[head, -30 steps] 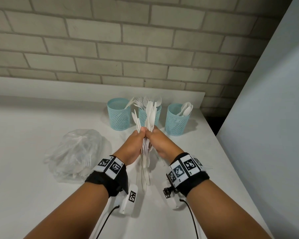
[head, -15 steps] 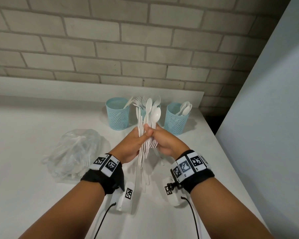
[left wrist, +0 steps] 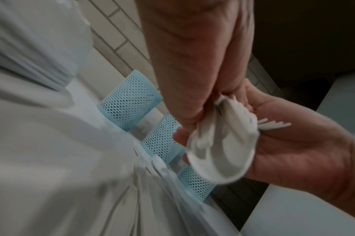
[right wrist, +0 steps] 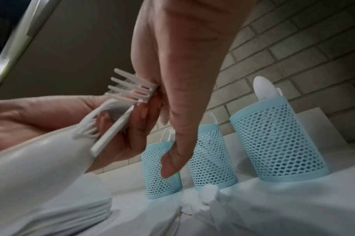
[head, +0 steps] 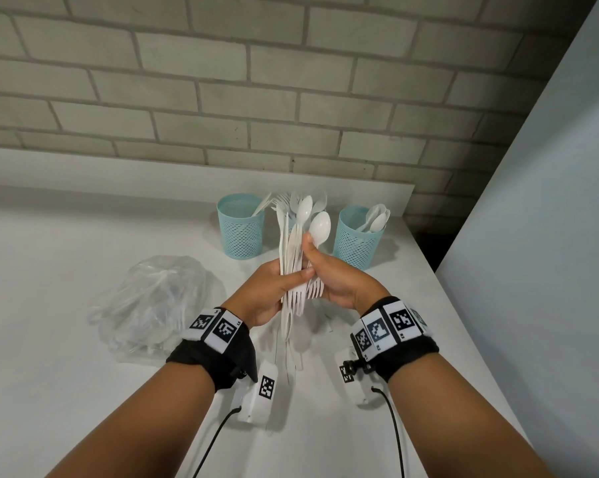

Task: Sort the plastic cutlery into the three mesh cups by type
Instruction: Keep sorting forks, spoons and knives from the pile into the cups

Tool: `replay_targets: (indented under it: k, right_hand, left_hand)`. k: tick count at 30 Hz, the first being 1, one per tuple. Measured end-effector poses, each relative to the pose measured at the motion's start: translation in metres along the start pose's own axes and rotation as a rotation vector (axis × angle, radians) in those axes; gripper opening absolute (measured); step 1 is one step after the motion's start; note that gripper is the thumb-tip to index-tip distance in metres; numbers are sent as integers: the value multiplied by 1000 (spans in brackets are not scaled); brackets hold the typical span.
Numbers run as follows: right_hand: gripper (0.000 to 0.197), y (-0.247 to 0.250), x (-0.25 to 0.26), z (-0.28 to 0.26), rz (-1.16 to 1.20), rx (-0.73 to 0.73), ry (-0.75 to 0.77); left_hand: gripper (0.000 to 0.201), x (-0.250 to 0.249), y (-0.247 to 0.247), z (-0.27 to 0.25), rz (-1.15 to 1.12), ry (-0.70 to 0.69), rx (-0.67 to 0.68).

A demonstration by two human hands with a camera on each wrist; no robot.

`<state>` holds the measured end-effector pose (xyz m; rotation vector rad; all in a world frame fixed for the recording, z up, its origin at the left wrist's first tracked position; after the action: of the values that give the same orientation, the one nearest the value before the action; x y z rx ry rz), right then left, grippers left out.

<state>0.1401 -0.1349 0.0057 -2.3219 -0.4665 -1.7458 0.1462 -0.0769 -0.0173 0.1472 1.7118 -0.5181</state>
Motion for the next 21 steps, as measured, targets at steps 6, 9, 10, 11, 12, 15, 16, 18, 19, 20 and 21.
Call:
replay_targets:
  k: [6,9,10,11,12,15,16,18,19,20,21]
  right_hand:
    - [68,12,-2,3,21,-145,28]
    - [64,16,-8,7,46,-145,14]
    - [62,18,-10,9,60,-137,14]
    - [58,21,-12,10,65,-139,13]
    - [52,24,-14,11,65,-149,13]
    - [27,34,-14,10,80,-203,48]
    - [22,37,-13,9,99,-229,63]
    - [19,45,-9,6,121,-320,77]
    - [21,50,-8,4,125,-379,82]
    - [22,55,-7,3,139,-436,86]
    - [23,59,-6,1,166,-481,94]
  left_hand:
    - [26,-2,-1,0,-39,-6,-27]
    - [29,1,4,1,-54,7,-52]
    - [29,1,6,2,-62,9,-71]
    - [29,1,8,2,-69,9,-92]
    - [29,1,10,2,-76,8,-109]
    - [28,1,13,3,-127,1,-130]
    - [27,1,12,3,-157,-3,-133]
    - [26,1,14,3,-188,-15,-159]
    - [26,0,17,2,-187,-22,-186]
    - [26,0,20,2,-181,-24,-216]
    - [26,0,24,2,-175,-23,-245]
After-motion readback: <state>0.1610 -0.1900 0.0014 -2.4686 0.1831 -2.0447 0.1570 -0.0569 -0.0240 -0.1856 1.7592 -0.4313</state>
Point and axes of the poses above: each hand's wrist, its own z-axis towards the middle knuckle, its own y-axis out of the back of the hand, x = y × z, the point moved 9 cm from there along z, towards the middle knuckle
